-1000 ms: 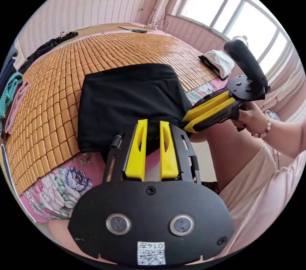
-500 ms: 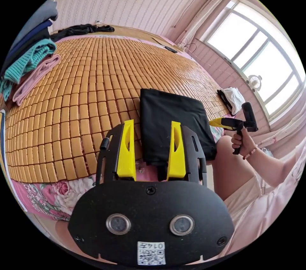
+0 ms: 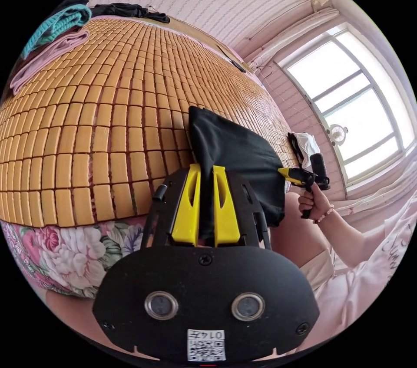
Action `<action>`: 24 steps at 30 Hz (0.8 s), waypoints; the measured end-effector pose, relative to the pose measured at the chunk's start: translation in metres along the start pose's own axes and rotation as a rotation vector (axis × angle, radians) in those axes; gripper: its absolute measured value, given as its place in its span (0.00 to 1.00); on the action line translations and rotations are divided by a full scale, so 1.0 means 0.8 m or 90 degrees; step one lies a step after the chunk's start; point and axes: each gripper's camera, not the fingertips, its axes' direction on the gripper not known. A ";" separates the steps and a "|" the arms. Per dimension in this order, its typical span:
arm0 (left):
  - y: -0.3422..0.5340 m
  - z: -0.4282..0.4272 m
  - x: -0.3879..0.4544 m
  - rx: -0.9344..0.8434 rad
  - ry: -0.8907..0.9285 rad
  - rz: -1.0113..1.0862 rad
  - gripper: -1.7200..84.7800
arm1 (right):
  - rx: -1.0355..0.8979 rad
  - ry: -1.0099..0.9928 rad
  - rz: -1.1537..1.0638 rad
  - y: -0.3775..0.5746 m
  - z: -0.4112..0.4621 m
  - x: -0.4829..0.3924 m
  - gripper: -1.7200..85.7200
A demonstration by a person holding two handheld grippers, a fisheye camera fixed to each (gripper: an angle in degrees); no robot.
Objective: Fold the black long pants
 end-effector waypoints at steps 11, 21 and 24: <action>-0.045 0.102 0.226 0.105 0.175 0.024 0.07 | -0.034 0.229 -0.290 -0.011 -0.183 -0.161 0.05; -0.219 0.402 0.705 -0.023 0.401 0.153 0.08 | 0.107 0.702 0.013 -0.033 -0.510 -0.067 0.12; -0.215 0.482 0.750 -0.139 0.283 0.211 0.06 | 0.124 0.692 0.197 -0.033 -0.512 0.054 0.20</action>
